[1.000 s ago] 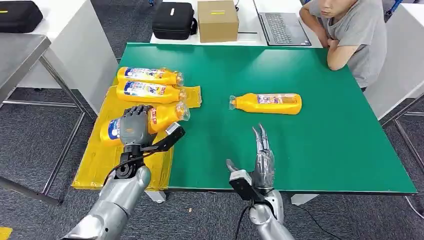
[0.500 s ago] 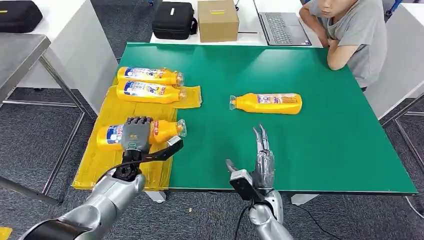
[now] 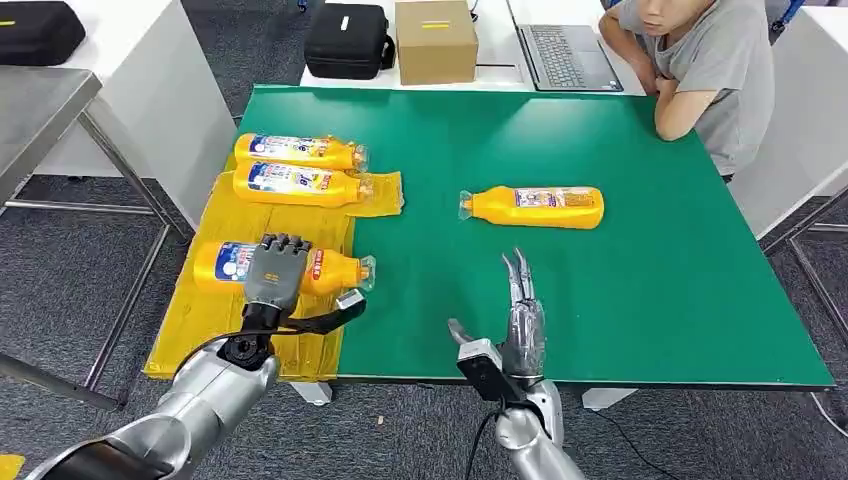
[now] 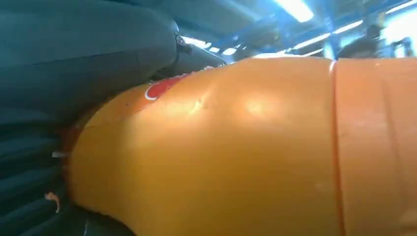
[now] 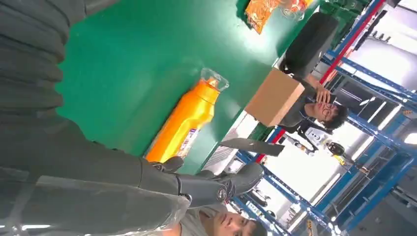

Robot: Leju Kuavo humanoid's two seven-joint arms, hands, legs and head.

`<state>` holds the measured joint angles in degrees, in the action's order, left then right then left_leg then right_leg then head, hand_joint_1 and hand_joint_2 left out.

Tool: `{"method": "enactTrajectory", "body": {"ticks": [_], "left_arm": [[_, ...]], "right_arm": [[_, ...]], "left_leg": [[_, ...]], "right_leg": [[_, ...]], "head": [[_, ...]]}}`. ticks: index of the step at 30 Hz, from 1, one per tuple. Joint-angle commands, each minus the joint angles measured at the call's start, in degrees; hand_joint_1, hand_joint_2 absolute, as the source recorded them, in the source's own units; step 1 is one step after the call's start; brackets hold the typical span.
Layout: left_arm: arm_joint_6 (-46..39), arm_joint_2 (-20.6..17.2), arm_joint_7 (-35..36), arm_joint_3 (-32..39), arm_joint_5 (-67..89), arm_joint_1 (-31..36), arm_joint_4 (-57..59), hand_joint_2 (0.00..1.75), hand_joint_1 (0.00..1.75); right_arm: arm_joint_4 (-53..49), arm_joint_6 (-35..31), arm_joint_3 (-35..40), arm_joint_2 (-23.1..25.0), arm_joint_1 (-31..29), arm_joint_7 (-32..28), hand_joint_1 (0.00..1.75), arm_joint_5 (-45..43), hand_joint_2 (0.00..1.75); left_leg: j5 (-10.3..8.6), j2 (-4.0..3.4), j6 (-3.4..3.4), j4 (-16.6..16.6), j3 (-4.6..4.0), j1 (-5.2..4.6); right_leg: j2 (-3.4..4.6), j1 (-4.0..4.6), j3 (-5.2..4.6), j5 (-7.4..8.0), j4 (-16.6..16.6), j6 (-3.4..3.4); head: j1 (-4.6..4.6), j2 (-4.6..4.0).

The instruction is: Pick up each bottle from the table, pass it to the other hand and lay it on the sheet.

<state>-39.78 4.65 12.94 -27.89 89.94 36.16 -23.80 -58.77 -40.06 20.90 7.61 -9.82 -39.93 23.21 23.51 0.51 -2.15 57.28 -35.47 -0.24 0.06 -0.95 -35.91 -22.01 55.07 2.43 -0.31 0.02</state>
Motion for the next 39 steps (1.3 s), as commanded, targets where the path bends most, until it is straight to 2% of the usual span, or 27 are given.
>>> {"method": "enactTrajectory", "body": {"ticks": [1, 2, 3, 12, 13, 14, 15, 22, 39], "left_arm": [[-0.2, -1.4, -7.1, -3.2, 0.0, -1.3, -2.7, 1.75, 1.75], [-0.2, -1.4, -7.3, -3.4, 0.1, -1.4, -3.0, 1.75, 1.75], [-0.2, -1.1, -8.0, -2.9, -0.2, -1.6, -3.0, 1.75, 1.75], [-0.2, 0.3, -13.1, 0.0, -1.4, -2.1, -1.4, 1.75, 1.75], [-0.2, 0.5, -14.0, 0.6, -1.9, -2.2, -1.2, 1.75, 1.75], [-0.2, 0.5, -14.2, 0.8, -2.0, -2.2, -1.1, 1.75, 1.75], [-0.2, 0.8, -14.8, 1.9, -2.0, -2.3, -0.7, 1.75, 1.75], [-0.2, 3.6, -20.5, 16.3, -4.7, -3.1, 1.1, 1.75, 1.75], [-0.2, 3.7, -17.6, 19.8, -2.4, -2.8, 2.4, 1.75, 1.75]], "right_arm": [[2.8, 0.1, 1.5, -1.4, -2.0, -0.1, 0.00, -0.2, 1.75], [2.7, 0.1, 1.5, -1.4, -1.9, -0.1, 0.00, -0.1, 1.75], [2.7, 0.1, 1.3, -1.3, -1.9, -0.1, 0.00, 0.0, 1.75], [2.8, 0.1, 1.6, -1.3, -2.1, -0.1, 0.00, -0.2, 1.75], [2.8, 0.1, 1.7, -1.4, -2.2, -0.1, 0.00, -0.4, 1.75], [2.7, 0.1, 1.8, -1.5, -2.2, -0.1, 0.00, -0.5, 1.75], [2.8, 0.1, 1.9, -1.6, -2.2, -0.1, 0.00, -0.6, 1.75], [2.7, 0.1, 1.9, -1.5, -2.2, -0.1, 0.00, -0.7, 1.75], [3.5, 0.1, 2.6, -1.6, -3.0, -0.1, 0.00, -1.2, 1.75]], "left_leg": [[0.11, -0.10, 0.07, 0.0, 0.22, 0.03], [0.22, -0.13, 0.11, 0.0, 0.42, 0.05], [0.11, -0.10, 0.08, 0.0, 0.20, 0.04], [0.07, -0.06, 0.07, 0.0, 0.16, 0.02], [0.18, -0.08, 0.12, 0.0, 0.35, 0.06], [0.08, -0.06, 0.07, 0.0, 0.16, 0.03], [0.20, -0.09, 0.12, 0.0, 0.36, 0.07], [0.10, -0.07, 0.07, 0.0, 0.20, 0.04], [0.25, -0.10, 0.13, 0.1, 0.45, 0.08]], "right_leg": [[0.07, 0.03, 0.19, -0.08, 0.0, -0.07], [0.08, 0.06, 0.39, -0.19, 0.0, -0.11], [0.07, 0.04, 0.19, -0.08, 0.0, -0.07], [0.03, 0.03, 0.13, -0.06, 0.0, -0.06], [0.04, 0.08, 0.32, -0.16, 0.0, -0.10], [0.03, 0.04, 0.14, -0.06, 0.0, -0.06], [0.04, 0.09, 0.34, -0.18, 0.0, -0.10], [0.03, 0.05, 0.19, -0.08, 0.0, -0.06], [0.05, 0.09, 0.43, -0.22, 0.0, -0.12]], "head": [[0.00, 0.00], [0.00, 0.00], [0.00, 0.00], [0.00, 0.00], [0.00, 0.00], [0.00, 0.00], [0.00, 0.00], [0.00, 0.00], [0.00, 0.00]]}}
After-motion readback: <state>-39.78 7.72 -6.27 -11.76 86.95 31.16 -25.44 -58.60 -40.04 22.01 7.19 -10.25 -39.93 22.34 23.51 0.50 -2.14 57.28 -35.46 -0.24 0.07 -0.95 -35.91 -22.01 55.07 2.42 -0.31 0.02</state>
